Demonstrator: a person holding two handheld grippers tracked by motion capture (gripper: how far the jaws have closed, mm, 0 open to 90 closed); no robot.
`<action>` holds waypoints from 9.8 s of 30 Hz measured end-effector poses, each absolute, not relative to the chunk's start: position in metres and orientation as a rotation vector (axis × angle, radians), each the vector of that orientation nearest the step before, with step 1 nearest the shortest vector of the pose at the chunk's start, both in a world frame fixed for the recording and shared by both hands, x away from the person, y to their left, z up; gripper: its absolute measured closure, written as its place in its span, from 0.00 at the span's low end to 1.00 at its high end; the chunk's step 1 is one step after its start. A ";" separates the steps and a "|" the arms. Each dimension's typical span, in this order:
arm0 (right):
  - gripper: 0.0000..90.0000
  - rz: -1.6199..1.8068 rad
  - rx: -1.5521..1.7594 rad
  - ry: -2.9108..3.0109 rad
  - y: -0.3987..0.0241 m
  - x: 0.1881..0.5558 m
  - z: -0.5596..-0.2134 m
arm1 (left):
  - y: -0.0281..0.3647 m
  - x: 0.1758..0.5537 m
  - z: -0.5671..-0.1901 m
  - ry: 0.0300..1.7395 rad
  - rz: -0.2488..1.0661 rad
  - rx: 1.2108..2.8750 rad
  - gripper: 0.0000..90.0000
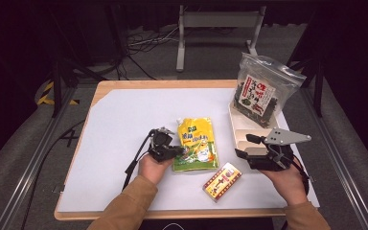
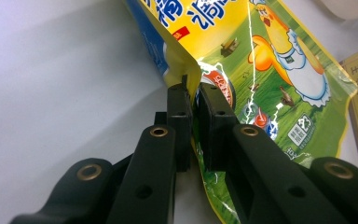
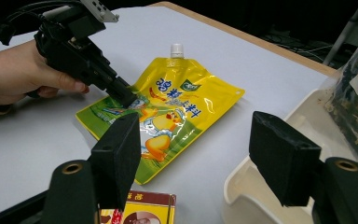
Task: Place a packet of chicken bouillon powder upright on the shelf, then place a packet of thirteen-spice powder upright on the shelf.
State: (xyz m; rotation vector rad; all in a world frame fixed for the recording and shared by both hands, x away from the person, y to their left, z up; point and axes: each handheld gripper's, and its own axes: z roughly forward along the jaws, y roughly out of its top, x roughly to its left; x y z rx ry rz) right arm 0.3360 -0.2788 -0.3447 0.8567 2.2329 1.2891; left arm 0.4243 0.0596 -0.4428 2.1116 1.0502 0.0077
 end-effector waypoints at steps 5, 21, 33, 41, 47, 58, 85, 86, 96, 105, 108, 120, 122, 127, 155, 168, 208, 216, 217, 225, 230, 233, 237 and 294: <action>0.38 1.290 0.861 2.229 -0.281 0.335 -0.344 | 0.060 0.424 -0.443 1.030 0.020 2.104 0.94; 0.38 1.300 0.862 2.204 -0.289 0.333 -0.340 | 0.072 0.415 -0.415 0.908 0.086 2.052 0.95; 0.38 1.304 0.841 2.215 -0.283 0.328 -0.334 | 0.082 0.395 -0.384 0.755 0.148 1.991 0.96; 0.38 1.314 0.797 2.222 -0.276 0.324 -0.328 | 0.089 0.381 -0.369 0.612 0.199 1.984 0.96; 0.38 1.327 0.786 2.238 -0.271 0.324 -0.328 | 0.096 0.370 -0.357 0.537 0.241 1.972 0.96; 0.38 1.370 0.789 2.270 -0.262 0.329 -0.330 | 0.107 0.358 -0.342 0.450 0.243 1.915 0.97; 0.24 1.775 0.791 2.327 -0.243 0.361 -0.345 | 0.113 0.335 -0.321 0.253 0.174 1.756 0.97; 0.24 1.789 0.803 2.326 -0.244 0.362 -0.345 | 0.113 0.335 -0.322 0.252 0.169 1.750 0.97; 0.30 1.846 0.814 2.324 -0.239 0.363 -0.346 | 0.107 0.336 -0.327 0.232 0.137 1.760 0.97; 0.69 1.893 0.725 2.355 -0.242 0.357 -0.338 | 0.102 0.338 -0.331 0.223 0.121 1.781 0.97; 0.78 1.878 0.679 2.379 -0.242 0.355 -0.334 | 0.104 0.340 -0.332 0.235 0.109 1.775 0.97; 0.90 1.778 0.577 2.393 -0.239 0.342 -0.320 | 0.106 0.343 -0.335 0.264 0.104 1.769 0.96; 0.90 1.752 0.563 2.398 -0.239 0.340 -0.315 | 0.106 0.344 -0.335 0.263 0.102 1.767 0.96; 0.91 1.690 0.542 2.415 -0.238 0.334 -0.301 | 0.107 0.345 -0.335 0.253 0.105 1.771 0.88; 0.91 1.370 0.662 2.349 -0.285 0.335 -0.233 | 0.127 0.362 -0.343 0.387 0.180 1.840 0.67; 0.91 1.241 0.734 2.326 -0.303 0.351 -0.217 | 0.131 0.366 -0.347 0.432 0.189 1.850 0.65; 0.91 0.924 0.886 2.380 -0.331 0.388 -0.233 | 0.124 0.372 -0.353 0.503 0.161 1.936 0.55; 0.91 0.874 0.893 2.424 -0.330 0.396 -0.240 | 0.124 0.372 -0.354 0.507 0.152 1.940 0.54; 0.91 0.862 0.898 2.425 -0.329 0.396 -0.240 | 0.124 0.372 -0.354 0.508 0.150 1.940 0.53; 0.92 0.823 0.910 2.447 -0.331 0.404 -0.246 | 0.125 0.373 -0.355 0.516 0.144 1.938 0.52; 0.92 0.823 0.920 2.450 -0.333 0.406 -0.251 | 0.124 0.374 -0.355 0.513 0.143 1.943 0.52; 0.93 0.826 0.922 2.447 -0.334 0.408 -0.256 | 0.124 0.374 -0.355 0.512 0.142 1.944 0.52; 0.93 0.840 0.926 2.441 -0.336 0.411 -0.262 | 0.123 0.374 -0.356 0.521 0.132 1.943 0.52; 0.39 1.004 1.013 2.255 -0.369 0.354 -0.276 | 0.074 0.373 -0.368 0.520 -0.023 2.120 0.26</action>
